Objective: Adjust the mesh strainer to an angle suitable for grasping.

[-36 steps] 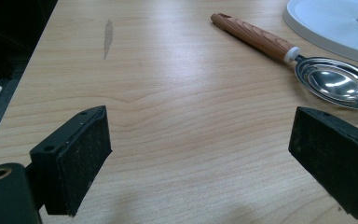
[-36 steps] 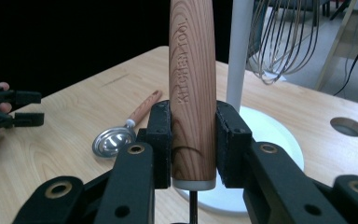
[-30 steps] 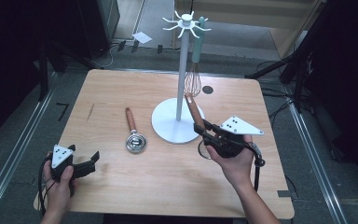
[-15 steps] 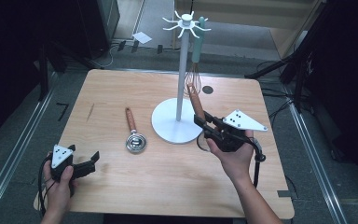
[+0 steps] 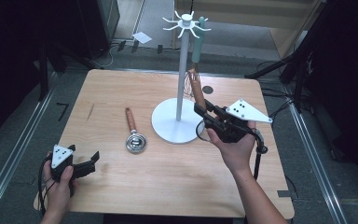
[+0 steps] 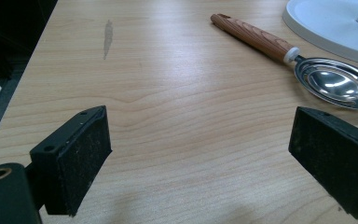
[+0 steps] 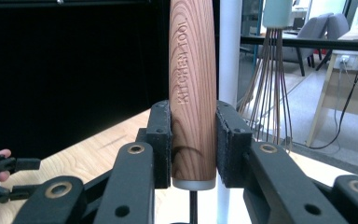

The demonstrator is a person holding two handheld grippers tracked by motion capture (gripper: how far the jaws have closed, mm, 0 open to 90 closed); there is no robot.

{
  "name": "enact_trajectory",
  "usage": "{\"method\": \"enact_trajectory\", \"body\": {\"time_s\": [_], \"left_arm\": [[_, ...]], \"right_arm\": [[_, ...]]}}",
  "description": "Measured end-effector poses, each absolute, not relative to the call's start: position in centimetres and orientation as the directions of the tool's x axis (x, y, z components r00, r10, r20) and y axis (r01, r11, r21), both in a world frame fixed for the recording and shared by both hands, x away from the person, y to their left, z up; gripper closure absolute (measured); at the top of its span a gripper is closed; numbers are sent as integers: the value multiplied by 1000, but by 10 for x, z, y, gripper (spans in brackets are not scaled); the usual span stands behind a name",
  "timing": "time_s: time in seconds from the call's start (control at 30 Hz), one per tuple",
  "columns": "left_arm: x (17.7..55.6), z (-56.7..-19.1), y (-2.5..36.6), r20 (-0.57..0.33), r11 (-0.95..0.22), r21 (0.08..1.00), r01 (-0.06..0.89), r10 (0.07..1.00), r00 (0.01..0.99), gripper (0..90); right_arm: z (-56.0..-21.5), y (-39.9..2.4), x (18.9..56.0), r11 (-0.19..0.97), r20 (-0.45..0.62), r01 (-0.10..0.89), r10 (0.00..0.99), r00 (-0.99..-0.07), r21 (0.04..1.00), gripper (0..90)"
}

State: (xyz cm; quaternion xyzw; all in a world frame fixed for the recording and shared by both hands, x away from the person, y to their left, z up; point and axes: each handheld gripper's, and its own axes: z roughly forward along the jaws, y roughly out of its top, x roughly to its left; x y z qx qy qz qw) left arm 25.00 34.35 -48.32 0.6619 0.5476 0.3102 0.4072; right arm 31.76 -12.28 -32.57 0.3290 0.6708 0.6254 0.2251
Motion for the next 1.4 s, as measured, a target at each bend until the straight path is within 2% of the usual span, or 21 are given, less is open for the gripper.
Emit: {"method": "enact_trajectory", "body": {"time_s": [1.4], "left_arm": [[250, -483, 345, -42, -63, 879, 473, 977, 207, 61]], "right_arm": [[-270, -120, 340, -97, 115, 64, 727, -677, 993, 719]]}}
